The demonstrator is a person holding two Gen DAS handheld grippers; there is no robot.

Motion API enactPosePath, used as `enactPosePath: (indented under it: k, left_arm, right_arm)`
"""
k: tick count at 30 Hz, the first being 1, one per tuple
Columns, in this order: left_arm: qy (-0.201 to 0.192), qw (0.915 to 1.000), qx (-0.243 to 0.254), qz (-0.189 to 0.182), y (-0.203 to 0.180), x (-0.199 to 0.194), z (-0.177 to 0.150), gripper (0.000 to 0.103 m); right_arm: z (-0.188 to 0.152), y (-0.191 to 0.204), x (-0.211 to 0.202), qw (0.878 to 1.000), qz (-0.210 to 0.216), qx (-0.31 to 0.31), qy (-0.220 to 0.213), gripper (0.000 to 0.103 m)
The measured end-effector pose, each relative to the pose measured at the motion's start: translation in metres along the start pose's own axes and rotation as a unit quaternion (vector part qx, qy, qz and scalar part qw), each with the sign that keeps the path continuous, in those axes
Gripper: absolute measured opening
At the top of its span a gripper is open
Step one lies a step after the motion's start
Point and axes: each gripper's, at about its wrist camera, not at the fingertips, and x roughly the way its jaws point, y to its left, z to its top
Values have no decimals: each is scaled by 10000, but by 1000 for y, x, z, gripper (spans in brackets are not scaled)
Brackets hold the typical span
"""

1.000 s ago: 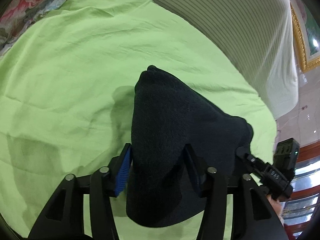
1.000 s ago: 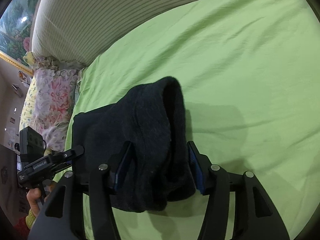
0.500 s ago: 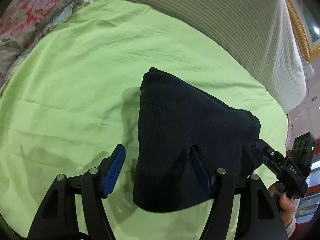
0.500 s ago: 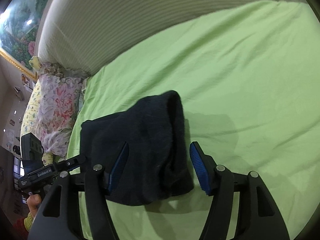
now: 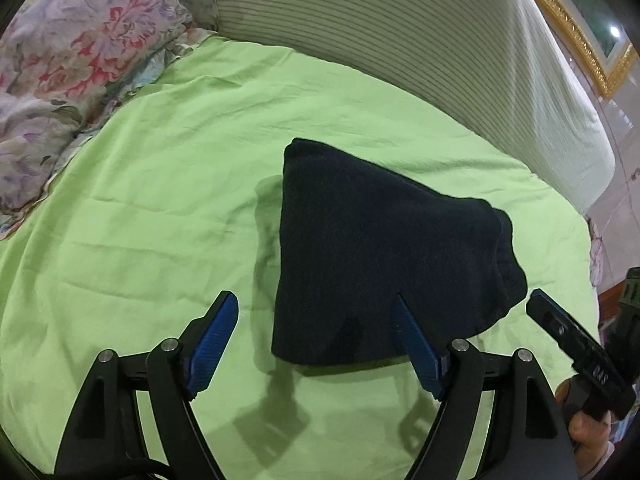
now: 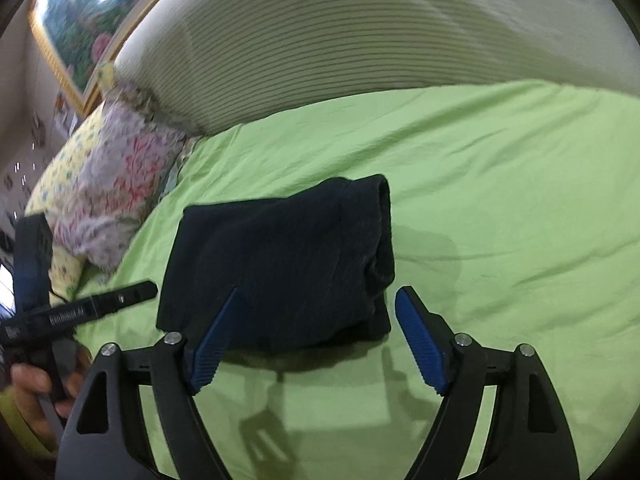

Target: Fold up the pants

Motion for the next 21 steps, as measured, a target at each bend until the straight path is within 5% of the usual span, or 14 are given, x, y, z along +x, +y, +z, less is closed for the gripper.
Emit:
enactPosePath:
  k: [9,21]
  left_arm:
    - [5,9992,344,208,-12,-6,-15,81]
    - [-115,9977,517,412,-17,-17,-28,83]
  right_arm:
    - [-20,23,-5,9950,-339,-935,-17,85]
    - [-32,32,-4,9932,-459,-1066,24,86]
